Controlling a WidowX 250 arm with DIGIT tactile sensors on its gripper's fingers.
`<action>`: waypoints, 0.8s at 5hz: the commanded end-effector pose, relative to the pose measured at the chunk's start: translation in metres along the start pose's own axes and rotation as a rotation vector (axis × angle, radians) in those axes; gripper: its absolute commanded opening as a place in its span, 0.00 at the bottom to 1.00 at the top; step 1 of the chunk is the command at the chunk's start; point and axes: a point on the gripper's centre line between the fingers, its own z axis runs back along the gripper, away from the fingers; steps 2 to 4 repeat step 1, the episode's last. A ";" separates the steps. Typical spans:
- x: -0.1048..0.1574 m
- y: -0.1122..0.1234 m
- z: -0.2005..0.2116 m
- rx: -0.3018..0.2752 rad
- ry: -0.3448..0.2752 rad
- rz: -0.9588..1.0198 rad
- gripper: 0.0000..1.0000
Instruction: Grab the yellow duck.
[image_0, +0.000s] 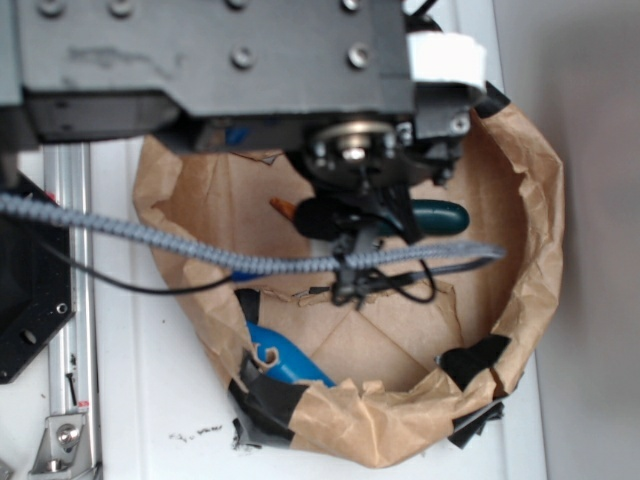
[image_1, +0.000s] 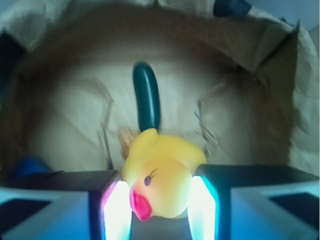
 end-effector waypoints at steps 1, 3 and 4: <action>-0.007 0.006 -0.003 -0.042 -0.037 0.124 0.00; -0.007 0.006 -0.003 -0.042 -0.037 0.124 0.00; -0.007 0.006 -0.003 -0.042 -0.037 0.124 0.00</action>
